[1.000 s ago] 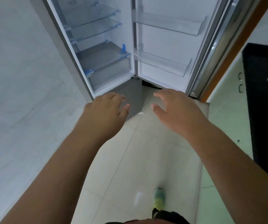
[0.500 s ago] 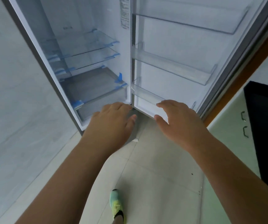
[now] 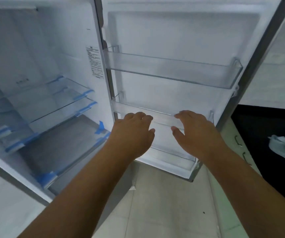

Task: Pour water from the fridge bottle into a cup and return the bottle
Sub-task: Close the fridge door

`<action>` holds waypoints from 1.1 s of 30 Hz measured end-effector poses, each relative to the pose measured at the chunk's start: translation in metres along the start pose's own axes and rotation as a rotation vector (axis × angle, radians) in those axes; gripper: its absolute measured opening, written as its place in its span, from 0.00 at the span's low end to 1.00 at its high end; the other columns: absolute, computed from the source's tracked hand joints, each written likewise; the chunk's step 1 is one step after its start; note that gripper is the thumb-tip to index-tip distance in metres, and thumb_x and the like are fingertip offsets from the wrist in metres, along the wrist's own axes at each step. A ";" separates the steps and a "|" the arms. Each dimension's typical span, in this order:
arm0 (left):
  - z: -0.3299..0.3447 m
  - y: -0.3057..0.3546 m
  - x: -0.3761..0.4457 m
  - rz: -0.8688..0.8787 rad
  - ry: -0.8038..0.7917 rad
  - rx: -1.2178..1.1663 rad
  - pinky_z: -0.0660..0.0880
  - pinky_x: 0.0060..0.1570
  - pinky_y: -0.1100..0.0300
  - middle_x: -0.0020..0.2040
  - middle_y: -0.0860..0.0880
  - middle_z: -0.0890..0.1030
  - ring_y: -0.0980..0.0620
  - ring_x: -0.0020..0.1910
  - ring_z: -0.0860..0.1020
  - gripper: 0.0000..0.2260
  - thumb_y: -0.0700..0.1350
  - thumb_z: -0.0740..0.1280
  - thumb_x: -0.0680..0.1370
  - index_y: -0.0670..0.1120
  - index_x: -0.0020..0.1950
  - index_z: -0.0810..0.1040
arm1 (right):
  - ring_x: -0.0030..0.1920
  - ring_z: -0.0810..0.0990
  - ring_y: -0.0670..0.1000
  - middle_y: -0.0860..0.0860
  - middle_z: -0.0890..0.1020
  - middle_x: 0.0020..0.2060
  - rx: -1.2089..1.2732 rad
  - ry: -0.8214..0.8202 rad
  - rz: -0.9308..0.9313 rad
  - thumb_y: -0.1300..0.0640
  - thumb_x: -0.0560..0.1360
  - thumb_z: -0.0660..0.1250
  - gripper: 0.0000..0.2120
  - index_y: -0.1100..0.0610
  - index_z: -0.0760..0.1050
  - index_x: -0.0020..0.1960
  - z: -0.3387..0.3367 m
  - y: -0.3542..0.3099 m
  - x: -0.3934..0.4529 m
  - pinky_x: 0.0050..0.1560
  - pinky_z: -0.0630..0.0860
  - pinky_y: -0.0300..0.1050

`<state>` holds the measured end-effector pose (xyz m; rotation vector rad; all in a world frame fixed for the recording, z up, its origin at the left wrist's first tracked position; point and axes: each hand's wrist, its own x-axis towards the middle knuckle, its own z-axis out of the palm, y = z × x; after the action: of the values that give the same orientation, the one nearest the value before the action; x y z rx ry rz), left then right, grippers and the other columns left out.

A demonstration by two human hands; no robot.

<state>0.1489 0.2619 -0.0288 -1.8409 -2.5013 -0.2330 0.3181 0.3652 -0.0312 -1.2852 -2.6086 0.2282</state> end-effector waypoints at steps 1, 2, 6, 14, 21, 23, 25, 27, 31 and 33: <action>0.003 0.004 0.009 0.015 0.010 0.004 0.68 0.71 0.45 0.80 0.52 0.68 0.46 0.76 0.68 0.23 0.56 0.56 0.86 0.53 0.81 0.64 | 0.75 0.70 0.54 0.47 0.71 0.77 -0.011 -0.006 0.009 0.40 0.83 0.60 0.25 0.48 0.67 0.77 0.002 0.004 0.005 0.76 0.68 0.56; 0.006 0.008 0.018 0.028 0.018 0.001 0.68 0.71 0.44 0.81 0.52 0.67 0.46 0.77 0.67 0.24 0.56 0.56 0.85 0.53 0.81 0.63 | 0.76 0.70 0.54 0.47 0.70 0.77 -0.019 -0.015 0.018 0.40 0.83 0.60 0.26 0.48 0.67 0.77 0.004 0.009 0.010 0.76 0.68 0.56; 0.021 0.031 0.040 0.073 0.004 -0.035 0.63 0.76 0.42 0.84 0.52 0.59 0.46 0.82 0.60 0.27 0.55 0.57 0.86 0.53 0.84 0.56 | 0.77 0.69 0.53 0.46 0.70 0.78 0.018 -0.082 0.053 0.39 0.82 0.61 0.28 0.47 0.66 0.78 0.012 0.030 0.023 0.77 0.66 0.56; 0.067 0.087 0.065 0.149 -0.029 -0.088 0.61 0.78 0.45 0.85 0.51 0.57 0.49 0.84 0.55 0.29 0.52 0.60 0.85 0.52 0.84 0.54 | 0.71 0.75 0.47 0.43 0.75 0.73 0.188 -0.144 -0.045 0.44 0.83 0.64 0.19 0.44 0.73 0.73 -0.001 0.084 0.028 0.74 0.67 0.44; 0.087 0.103 0.068 0.030 -0.007 -0.082 0.74 0.64 0.48 0.85 0.51 0.54 0.43 0.70 0.74 0.31 0.54 0.62 0.83 0.52 0.83 0.54 | 0.56 0.79 0.45 0.43 0.77 0.57 0.379 0.109 0.059 0.51 0.81 0.68 0.13 0.48 0.75 0.65 -0.014 0.140 0.010 0.56 0.75 0.41; 0.088 0.106 0.071 -0.011 -0.007 -0.064 0.76 0.63 0.48 0.84 0.51 0.54 0.42 0.68 0.75 0.31 0.54 0.62 0.83 0.51 0.83 0.55 | 0.53 0.79 0.48 0.46 0.77 0.54 0.388 0.212 0.103 0.53 0.80 0.70 0.12 0.51 0.74 0.62 -0.017 0.155 0.010 0.53 0.75 0.41; 0.092 0.108 0.071 -0.049 0.016 -0.078 0.77 0.62 0.49 0.83 0.50 0.56 0.43 0.67 0.76 0.30 0.53 0.64 0.83 0.50 0.82 0.57 | 0.59 0.78 0.52 0.50 0.75 0.59 0.402 0.261 0.141 0.53 0.79 0.72 0.19 0.53 0.71 0.66 -0.019 0.165 0.012 0.59 0.80 0.50; 0.096 0.110 0.067 -0.091 0.041 -0.156 0.79 0.58 0.51 0.79 0.49 0.60 0.43 0.60 0.79 0.27 0.49 0.66 0.82 0.47 0.79 0.61 | 0.69 0.74 0.56 0.53 0.70 0.70 0.422 0.273 0.138 0.52 0.78 0.73 0.30 0.53 0.65 0.74 -0.021 0.172 0.014 0.66 0.78 0.58; 0.099 0.110 0.053 -0.185 0.086 -0.277 0.71 0.36 0.58 0.75 0.49 0.63 0.50 0.34 0.74 0.24 0.37 0.66 0.79 0.44 0.74 0.65 | 0.77 0.67 0.58 0.52 0.61 0.80 0.571 0.286 0.086 0.51 0.77 0.75 0.42 0.46 0.52 0.80 -0.027 0.175 0.019 0.72 0.73 0.61; 0.099 0.107 0.044 -0.225 0.112 -0.309 0.69 0.32 0.55 0.73 0.48 0.65 0.50 0.30 0.71 0.23 0.35 0.65 0.78 0.43 0.72 0.66 | 0.76 0.69 0.59 0.51 0.60 0.80 0.644 0.285 0.063 0.48 0.76 0.76 0.44 0.41 0.49 0.80 -0.025 0.173 0.020 0.68 0.76 0.65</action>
<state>0.2442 0.3479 -0.1106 -1.5722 -2.7138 -0.7450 0.4449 0.4868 -0.0457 -1.0639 -2.0067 0.7599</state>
